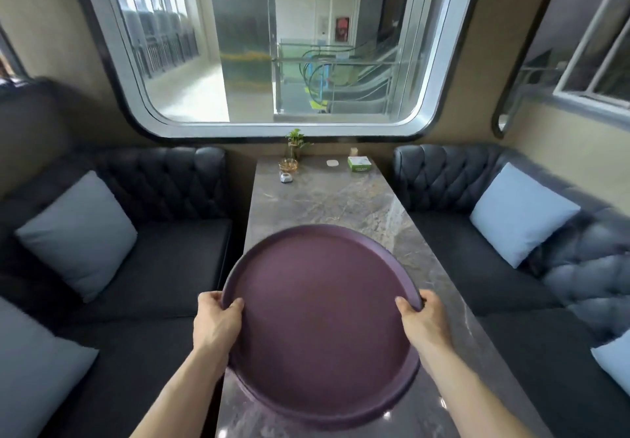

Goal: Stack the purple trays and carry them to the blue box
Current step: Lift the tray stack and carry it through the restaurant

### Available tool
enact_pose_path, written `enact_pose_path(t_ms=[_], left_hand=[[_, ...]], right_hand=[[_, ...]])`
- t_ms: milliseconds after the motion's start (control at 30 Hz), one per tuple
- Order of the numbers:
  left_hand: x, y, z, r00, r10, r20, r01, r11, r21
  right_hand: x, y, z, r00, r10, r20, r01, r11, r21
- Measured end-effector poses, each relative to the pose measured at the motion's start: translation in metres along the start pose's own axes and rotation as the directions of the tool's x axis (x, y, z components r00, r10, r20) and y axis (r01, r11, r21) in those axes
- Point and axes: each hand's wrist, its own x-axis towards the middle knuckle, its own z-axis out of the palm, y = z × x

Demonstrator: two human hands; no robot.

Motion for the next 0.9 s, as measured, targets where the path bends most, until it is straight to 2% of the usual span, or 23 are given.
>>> enact_pose_path(t_ms=[200,400,667,900], left_hand=[[-0.043,0.109,-0.052,0.97,0.24,-0.031,-0.242,0.956,-0.167],[-0.052,0.165,-0.095,0.946,0.317,-0.061,-0.323,0.925,-0.2],[-0.073,0.194,-0.114,0.937,0.338,-0.094,-0.35,0.908,-0.229],[-0.089,0.204,-0.081,0.931,0.361,-0.058,-0.364,0.902,-0.233]], right_hand=[[-0.017,-0.121,-0.042,0.979,-0.196,-0.051,0.2,0.978,0.065],[-0.037,-0.189,-0.069,0.957,-0.27,-0.107,0.284,0.946,0.155],[-0.049,-0.215,-0.084,0.952,-0.264,-0.155,0.292,0.936,0.198],[-0.033,-0.193,-0.116,0.958,-0.222,-0.183,0.263,0.933,0.244]])
